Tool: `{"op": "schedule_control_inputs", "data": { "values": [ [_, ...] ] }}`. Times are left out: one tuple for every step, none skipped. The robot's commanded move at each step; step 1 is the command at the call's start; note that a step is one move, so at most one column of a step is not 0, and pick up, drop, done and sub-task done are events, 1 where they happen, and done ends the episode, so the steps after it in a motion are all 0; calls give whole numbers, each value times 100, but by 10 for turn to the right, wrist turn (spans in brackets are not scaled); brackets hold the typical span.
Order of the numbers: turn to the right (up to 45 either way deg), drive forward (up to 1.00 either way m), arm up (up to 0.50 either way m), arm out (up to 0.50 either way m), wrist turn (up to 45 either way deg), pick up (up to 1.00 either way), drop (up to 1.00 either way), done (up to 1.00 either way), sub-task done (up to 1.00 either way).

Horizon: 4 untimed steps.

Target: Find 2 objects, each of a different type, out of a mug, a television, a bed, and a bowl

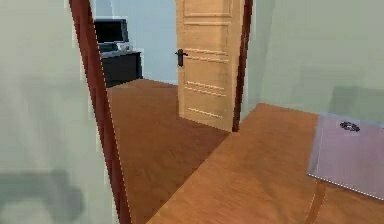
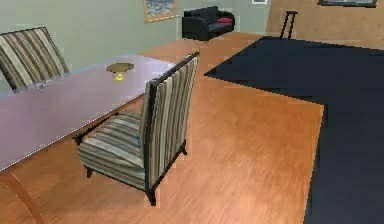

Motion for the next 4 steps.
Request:
{"op": "schedule_control_inputs", "data": {
  "values": [
    [0,100,0,0,0,0,0,0,0],
    [90,0,0,0,0,0,0,0,0],
    [0,40,0,0,0,0,0,0,0],
    [-450,0,0,0,0,0,0,0,0]
  ]
}}
